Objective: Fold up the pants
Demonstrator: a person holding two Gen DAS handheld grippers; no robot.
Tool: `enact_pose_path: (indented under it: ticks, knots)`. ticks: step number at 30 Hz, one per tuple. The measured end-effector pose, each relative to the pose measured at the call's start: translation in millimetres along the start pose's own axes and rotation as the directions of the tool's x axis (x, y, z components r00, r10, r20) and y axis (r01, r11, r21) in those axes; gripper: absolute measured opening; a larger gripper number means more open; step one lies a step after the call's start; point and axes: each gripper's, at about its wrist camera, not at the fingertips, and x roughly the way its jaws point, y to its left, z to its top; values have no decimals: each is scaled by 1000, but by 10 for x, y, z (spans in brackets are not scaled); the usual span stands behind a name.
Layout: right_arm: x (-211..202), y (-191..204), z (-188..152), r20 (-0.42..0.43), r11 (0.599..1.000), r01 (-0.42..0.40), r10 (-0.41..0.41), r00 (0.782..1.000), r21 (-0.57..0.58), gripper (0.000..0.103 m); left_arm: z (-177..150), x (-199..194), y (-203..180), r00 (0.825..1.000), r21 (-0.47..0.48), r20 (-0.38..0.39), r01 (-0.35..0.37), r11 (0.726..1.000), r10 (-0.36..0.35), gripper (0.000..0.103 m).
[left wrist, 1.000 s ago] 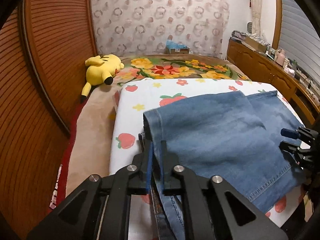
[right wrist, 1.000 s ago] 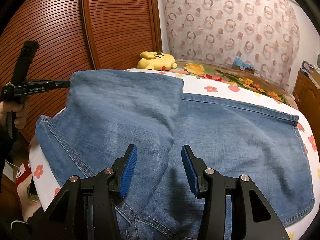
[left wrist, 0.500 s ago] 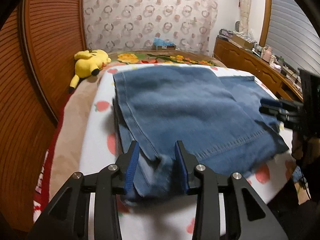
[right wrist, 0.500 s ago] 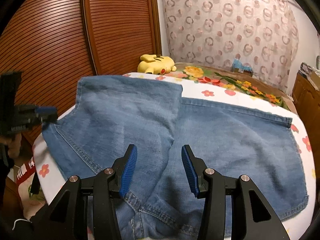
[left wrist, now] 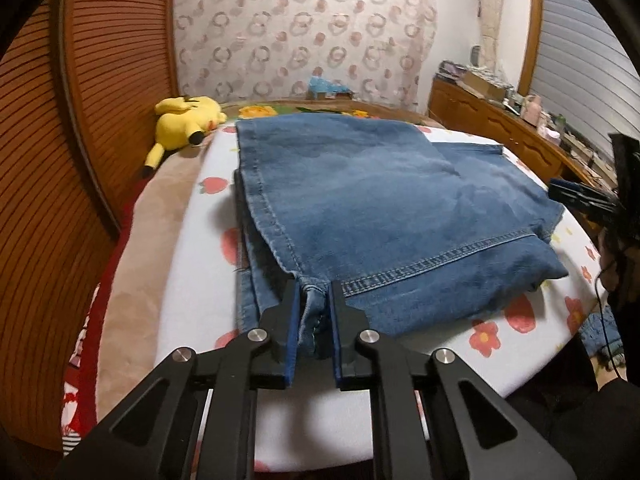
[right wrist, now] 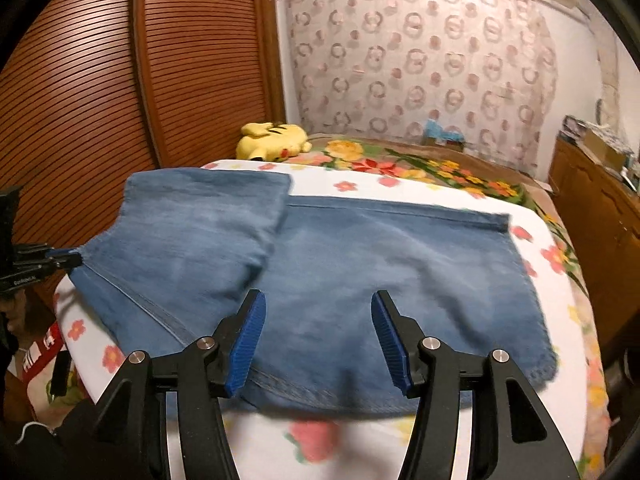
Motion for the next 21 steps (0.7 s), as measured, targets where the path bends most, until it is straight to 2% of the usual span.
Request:
enact_pose_path:
  ticks: [5, 8, 11, 13, 14, 15, 16, 21]
  knots:
    - [-170, -189, -78, -5, 999, 29, -29, 1000, 33, 57, 23, -33, -18, 999, -38, 32, 18, 999, -17, 16]
    - [-234, -236, -118, -8, 998, 47, -47, 999, 44, 57, 97, -108, -99, 997, -19, 75, 4, 1000, -2, 37]
    - [-256, -265, -150, -14, 997, 59, -59, 998, 48, 57, 141, -166, -199, 996, 3, 94, 1, 1000, -2, 50]
    - [-260, -324, -168, -18, 996, 68, -67, 998, 59, 57, 164, -178, -275, 994, 16, 106, 2, 1000, -3, 51]
    - [-264, -334, -174, -17, 995, 72, -71, 997, 64, 57, 181, -169, -305, 994, 19, 109, 2, 1000, -5, 60]
    - [-275, -354, -185, -17, 995, 72, -71, 997, 69, 57, 192, -158, -341, 993, 18, 114, 5, 1000, -7, 74]
    - [-279, -364, -194, -17, 995, 72, -71, 997, 74, 57, 203, -140, -383, 992, 19, 123, 12, 1000, -14, 77]
    - [-269, -424, -192, -21, 992, 92, -91, 996, 82, 57, 288, 11, -657, 992, 57, 115, 37, 998, -44, 79]
